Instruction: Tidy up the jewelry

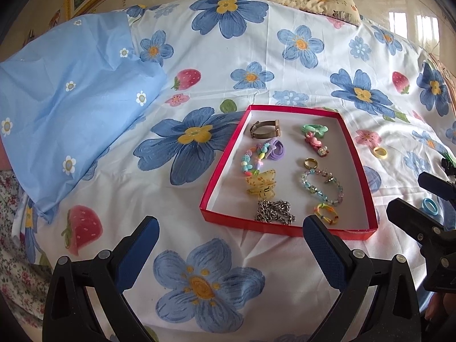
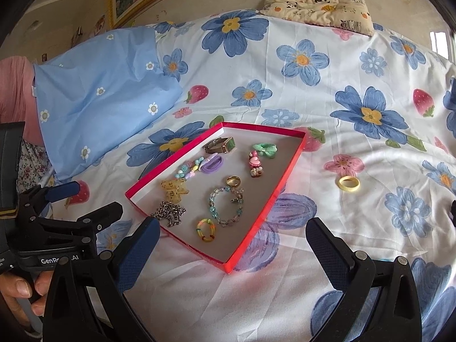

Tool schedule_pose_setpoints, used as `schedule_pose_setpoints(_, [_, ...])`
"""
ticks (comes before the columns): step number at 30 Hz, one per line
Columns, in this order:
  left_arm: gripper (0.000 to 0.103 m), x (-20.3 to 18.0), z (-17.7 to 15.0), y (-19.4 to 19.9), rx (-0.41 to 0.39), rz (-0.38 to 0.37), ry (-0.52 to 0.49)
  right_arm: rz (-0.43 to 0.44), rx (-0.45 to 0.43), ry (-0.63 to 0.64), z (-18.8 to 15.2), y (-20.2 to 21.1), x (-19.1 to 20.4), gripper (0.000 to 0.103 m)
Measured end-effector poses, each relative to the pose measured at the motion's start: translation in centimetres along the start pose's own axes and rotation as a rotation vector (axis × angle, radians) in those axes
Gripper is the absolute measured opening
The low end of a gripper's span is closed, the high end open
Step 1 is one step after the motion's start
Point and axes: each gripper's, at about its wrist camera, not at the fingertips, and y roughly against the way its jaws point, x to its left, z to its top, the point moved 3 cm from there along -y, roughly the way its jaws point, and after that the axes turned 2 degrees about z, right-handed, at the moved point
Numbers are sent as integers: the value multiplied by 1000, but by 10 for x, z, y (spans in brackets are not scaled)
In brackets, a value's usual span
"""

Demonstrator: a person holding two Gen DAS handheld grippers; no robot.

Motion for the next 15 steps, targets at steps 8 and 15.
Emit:
schedule_pose_setpoints(8, [102,-1,0,-4,5,-3,3,-6,7,-3,0,-4,-3,103])
schedule_pose_setpoints(15, [102,-4,1,-6,5,-5,-5,-5,8,-8,2,-5,-5,103])
